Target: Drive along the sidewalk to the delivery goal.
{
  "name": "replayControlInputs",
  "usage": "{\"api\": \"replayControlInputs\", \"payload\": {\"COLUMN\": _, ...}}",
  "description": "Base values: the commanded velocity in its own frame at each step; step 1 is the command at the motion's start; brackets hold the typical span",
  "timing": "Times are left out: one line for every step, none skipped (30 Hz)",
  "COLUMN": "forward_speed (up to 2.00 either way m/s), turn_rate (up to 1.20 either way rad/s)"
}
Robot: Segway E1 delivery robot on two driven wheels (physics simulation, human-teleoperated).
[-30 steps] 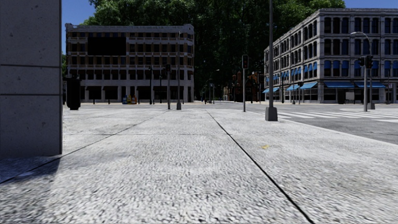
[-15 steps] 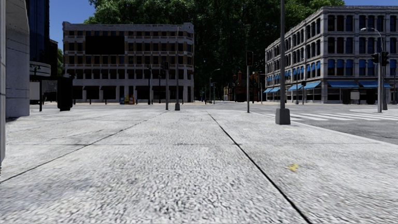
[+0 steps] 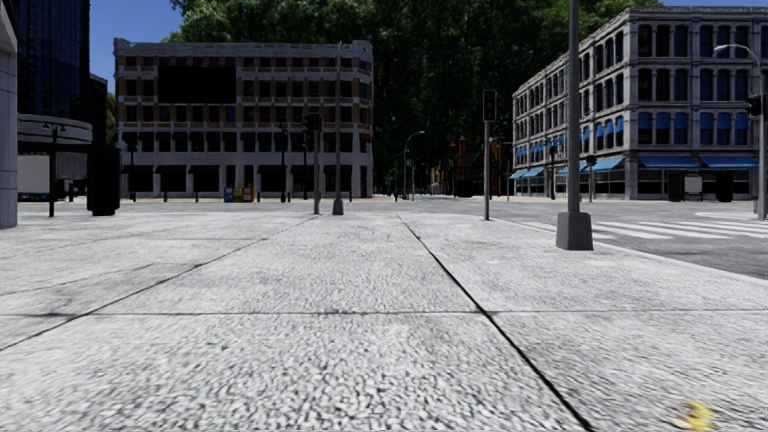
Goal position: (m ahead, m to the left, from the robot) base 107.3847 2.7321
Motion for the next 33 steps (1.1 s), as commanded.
{"api": "replayControlInputs", "payload": {"forward_speed": 2.00, "turn_rate": 0.00}}
{"api": "replayControlInputs", "payload": {"forward_speed": 2.00, "turn_rate": 0.00}}
{"api": "replayControlInputs", "payload": {"forward_speed": 2.00, "turn_rate": 0.00}}
{"api": "replayControlInputs", "payload": {"forward_speed": 2.00, "turn_rate": 0.00}}
{"api": "replayControlInputs", "payload": {"forward_speed": 2.00, "turn_rate": 0.00}}
{"api": "replayControlInputs", "payload": {"forward_speed": 2.00, "turn_rate": 0.00}}
{"api": "replayControlInputs", "payload": {"forward_speed": 2.00, "turn_rate": 0.00}}
{"api": "replayControlInputs", "payload": {"forward_speed": 2.00, "turn_rate": 0.00}}
{"api": "replayControlInputs", "payload": {"forward_speed": 2.00, "turn_rate": 0.00}}
{"api": "replayControlInputs", "payload": {"forward_speed": 2.00, "turn_rate": 0.00}}
{"api": "replayControlInputs", "payload": {"forward_speed": 2.00, "turn_rate": 0.00}}
{"api": "replayControlInputs", "payload": {"forward_speed": 2.00, "turn_rate": 0.00}}
{"api": "replayControlInputs", "payload": {"forward_speed": 2.00, "turn_rate": 0.00}}
{"api": "replayControlInputs", "payload": {"forward_speed": 2.00, "turn_rate": 0.00}}
{"api": "replayControlInputs", "payload": {"forward_speed": 2.00, "turn_rate": 0.00}}
{"api": "replayControlInputs", "payload": {"forward_speed": 2.00, "turn_rate": 0.00}}
{"api": "replayControlInputs", "payload": {"forward_speed": 2.00, "turn_rate": 0.00}}
{"api": "replayControlInputs", "payload": {"forward_speed": 2.00, "turn_rate": 0.00}}
{"api": "replayControlInputs", "payload": {"forward_speed": 2.00, "turn_rate": 0.00}}
{"api": "replayControlInputs", "payload": {"forward_speed": 2.00, "turn_rate": 0.00}}
{"api": "replayControlInputs", "payload": {"forward_speed": 2.00, "turn_rate": 0.00}}
{"api": "replayControlInputs", "payload": {"forward_speed": 2.00, "turn_rate": 0.00}}
{"api": "replayControlInputs", "payload": {"forward_speed": 2.00, "turn_rate": 0.00}}
{"api": "replayControlInputs", "payload": {"forward_speed": 2.00, "turn_rate": 0.00}}
{"api": "replayControlInputs", "payload": {"forward_speed": 2.00, "turn_rate": 0.00}}
{"api": "replayControlInputs", "payload": {"forward_speed": 2.00, "turn_rate": 0.00}}
{"api": "replayControlInputs", "payload": {"forward_speed": 2.00, "turn_rate": 0.00}}
{"api": "replayControlInputs", "payload": {"forward_speed": 2.00, "turn_rate": 0.00}}
{"api": "replayControlInputs", "payload": {"forward_speed": 2.00, "turn_rate": 0.00}}
{"api": "replayControlInputs", "payload": {"forward_speed": 2.00, "turn_rate": 0.00}}
{"api": "replayControlInputs", "payload": {"forward_speed": 2.00, "turn_rate": 0.00}}
{"api": "replayControlInputs", "payload": {"forward_speed": 2.00, "turn_rate": 0.00}}
{"api": "replayControlInputs", "payload": {"forward_speed": 2.00, "turn_rate": 0.00}}
